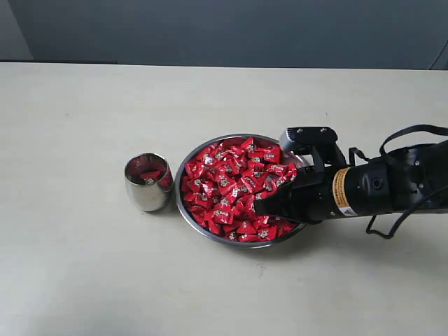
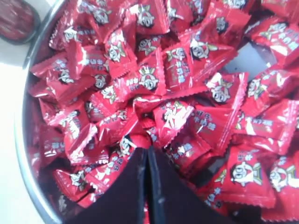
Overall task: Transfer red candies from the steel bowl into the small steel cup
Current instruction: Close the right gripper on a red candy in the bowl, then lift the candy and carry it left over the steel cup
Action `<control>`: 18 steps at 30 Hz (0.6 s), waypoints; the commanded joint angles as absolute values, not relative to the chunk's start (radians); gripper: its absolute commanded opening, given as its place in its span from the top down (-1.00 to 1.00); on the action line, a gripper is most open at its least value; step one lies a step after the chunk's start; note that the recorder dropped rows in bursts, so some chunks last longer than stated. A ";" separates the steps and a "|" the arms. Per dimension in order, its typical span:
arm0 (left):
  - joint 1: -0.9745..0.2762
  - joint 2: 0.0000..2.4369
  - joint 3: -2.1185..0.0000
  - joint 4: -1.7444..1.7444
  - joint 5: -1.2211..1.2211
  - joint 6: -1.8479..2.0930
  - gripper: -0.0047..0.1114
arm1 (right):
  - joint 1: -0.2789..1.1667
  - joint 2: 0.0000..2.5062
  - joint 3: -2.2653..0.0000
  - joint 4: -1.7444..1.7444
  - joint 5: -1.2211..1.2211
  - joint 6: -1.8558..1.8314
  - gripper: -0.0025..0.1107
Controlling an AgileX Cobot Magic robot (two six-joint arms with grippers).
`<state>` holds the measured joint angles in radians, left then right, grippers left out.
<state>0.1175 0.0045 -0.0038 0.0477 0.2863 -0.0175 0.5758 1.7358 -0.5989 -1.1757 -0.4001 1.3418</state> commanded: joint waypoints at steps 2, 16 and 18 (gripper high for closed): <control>0.118 0.000 0.000 0.045 0.284 -0.019 0.91 | 0.573 1.665 -0.605 -1.184 -0.343 1.331 0.97; 0.118 0.000 0.000 0.045 0.284 -0.019 0.91 | 0.573 1.615 -0.630 -1.174 -0.374 1.204 0.97; 0.118 0.000 0.000 0.045 0.284 -0.019 0.91 | 0.573 1.619 -0.660 -1.172 -0.368 1.204 0.97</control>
<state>0.1175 0.0045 -0.0038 0.0477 0.2863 -0.0175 0.5758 1.6163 -0.6265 -1.1775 -0.3595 1.2199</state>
